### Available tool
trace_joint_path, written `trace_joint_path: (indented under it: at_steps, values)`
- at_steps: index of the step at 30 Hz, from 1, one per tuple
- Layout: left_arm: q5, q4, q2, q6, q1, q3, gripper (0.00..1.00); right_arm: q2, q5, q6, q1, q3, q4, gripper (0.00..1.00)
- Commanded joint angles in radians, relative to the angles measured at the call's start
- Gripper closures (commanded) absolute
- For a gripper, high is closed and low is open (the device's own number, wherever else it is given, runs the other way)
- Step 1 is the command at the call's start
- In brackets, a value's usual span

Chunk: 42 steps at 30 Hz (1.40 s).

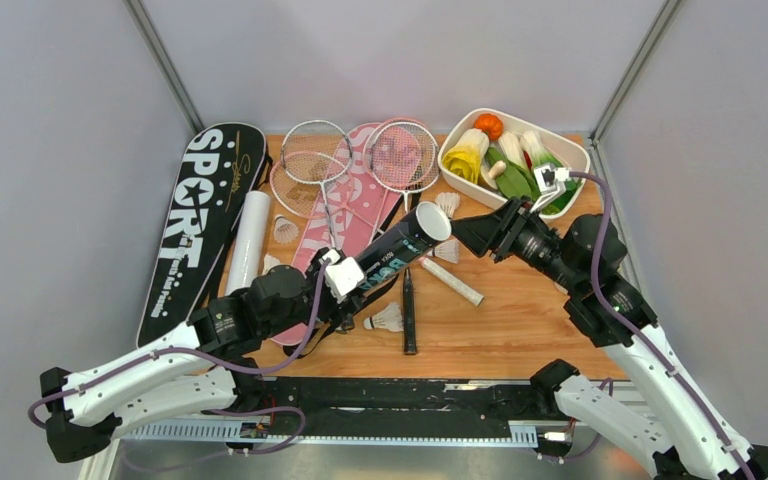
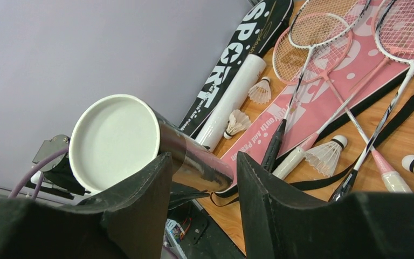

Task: Pack up the badminton gear
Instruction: Open the lid of the shuttle tube.

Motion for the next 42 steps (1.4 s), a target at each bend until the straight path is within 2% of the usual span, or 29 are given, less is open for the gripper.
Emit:
trace_joint_path:
  at_steps: [1, 9, 21, 22, 24, 27, 30, 32, 34, 42]
  values:
    - [0.022, 0.045, -0.003, 0.061, -0.002, -0.001, 0.81, -0.015, -0.013, 0.045, 0.002, 0.063, 0.025, 0.51]
    - [-0.010, 0.045, -0.012, 0.115, -0.002, 0.004, 0.84, -0.020, -0.012, 0.047, 0.002, 0.109, -0.009, 0.46]
    - [0.014, 0.031, -0.028, 0.139, -0.002, 0.011, 0.85, 0.083, -0.180, -0.047, 0.002, 0.109, -0.043, 0.54]
    - [0.021, 0.030, -0.028, 0.141, -0.002, 0.010, 0.85, 0.092, -0.190, -0.051, 0.002, 0.104, -0.042, 0.56]
    - [0.024, 0.029, -0.032, 0.143, -0.002, 0.010, 0.85, 0.099, -0.190, -0.066, 0.002, 0.095, -0.043, 0.67]
    - [0.017, 0.026, -0.040, 0.144, -0.002, 0.009, 0.87, 0.081, -0.133, -0.093, 0.002, 0.087, -0.046, 0.99]
    - [-0.025, 0.015, -0.043, 0.148, -0.003, 0.009, 0.90, 0.058, -0.041, -0.118, 0.002, 0.096, -0.061, 1.00]
    - [-0.056, 0.002, -0.042, 0.155, -0.002, 0.011, 0.97, 0.045, 0.015, -0.132, 0.002, 0.108, -0.070, 1.00]
    - [-0.084, -0.013, -0.037, 0.164, -0.002, 0.012, 1.00, 0.035, 0.062, -0.143, 0.002, 0.119, -0.076, 1.00]
    - [-0.135, -0.054, -0.019, 0.158, -0.002, -0.007, 1.00, 0.006, 0.218, -0.132, 0.001, 0.185, -0.081, 1.00]
